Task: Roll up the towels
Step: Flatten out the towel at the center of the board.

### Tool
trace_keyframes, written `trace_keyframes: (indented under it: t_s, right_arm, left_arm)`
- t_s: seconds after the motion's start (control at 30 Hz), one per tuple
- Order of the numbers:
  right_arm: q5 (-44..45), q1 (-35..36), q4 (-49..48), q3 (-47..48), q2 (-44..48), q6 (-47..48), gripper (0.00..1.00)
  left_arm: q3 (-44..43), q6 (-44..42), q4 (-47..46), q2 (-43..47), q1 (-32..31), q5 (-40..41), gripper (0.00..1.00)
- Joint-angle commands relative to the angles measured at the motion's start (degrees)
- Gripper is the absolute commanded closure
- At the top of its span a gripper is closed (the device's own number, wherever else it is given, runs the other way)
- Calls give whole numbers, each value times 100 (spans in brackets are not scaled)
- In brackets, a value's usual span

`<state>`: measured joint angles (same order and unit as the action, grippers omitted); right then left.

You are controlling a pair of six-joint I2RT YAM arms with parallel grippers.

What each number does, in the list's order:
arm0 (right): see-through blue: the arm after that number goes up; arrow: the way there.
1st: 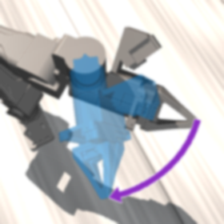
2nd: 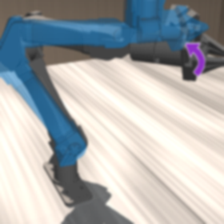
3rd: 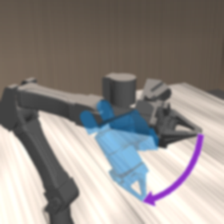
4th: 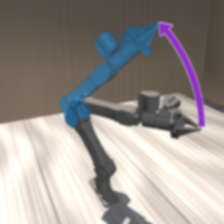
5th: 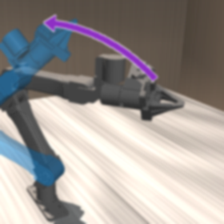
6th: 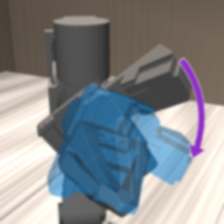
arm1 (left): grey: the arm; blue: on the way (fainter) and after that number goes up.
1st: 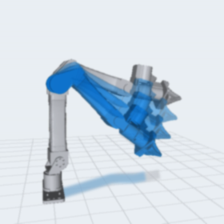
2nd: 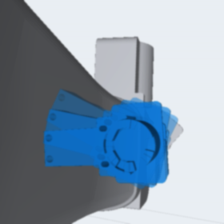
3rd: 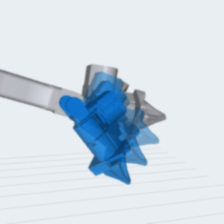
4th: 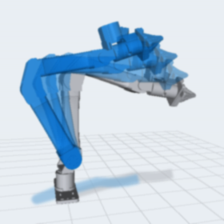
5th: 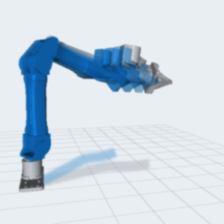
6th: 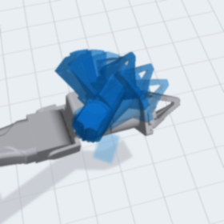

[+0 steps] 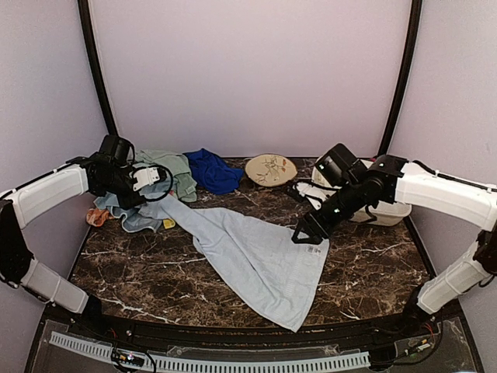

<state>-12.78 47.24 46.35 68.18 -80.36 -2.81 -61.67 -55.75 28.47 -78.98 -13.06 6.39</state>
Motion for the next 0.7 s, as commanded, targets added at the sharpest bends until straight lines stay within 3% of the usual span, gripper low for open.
trace_keyframes:
  t_s: [0.0, 0.17, 0.23, 0.4, 0.47, 0.67]
  right_arm:
    - [-196, -554, -367, 470, -280, 272, 30]
    - [1069, -956, -135, 475, -1016, -340, 38]
    - [1562, -1010, -144, 305, -1273, -739, 38]
    - [1852, -1048, -665, -566, -1247, -1808, 32]
    - [1872, -1081, -1026, -936, -1172, -2187, 2]
    - [2044, -1191, -1812, -1547, -1221, -2989, 0]
  left_arm:
    - [-32, -301, 545, 465, 69, -264, 29]
    - [-601, -294, 854, 257, 102, -529, 22]
    - [-1187, -110, 1065, -54, 127, -720, 21]
    - [-1944, 385, 1088, -791, 124, -940, 21]
    - [-1955, 482, 946, -988, 129, -869, 21]
    - [-1669, 552, 1260, -1262, 133, -1203, 22]
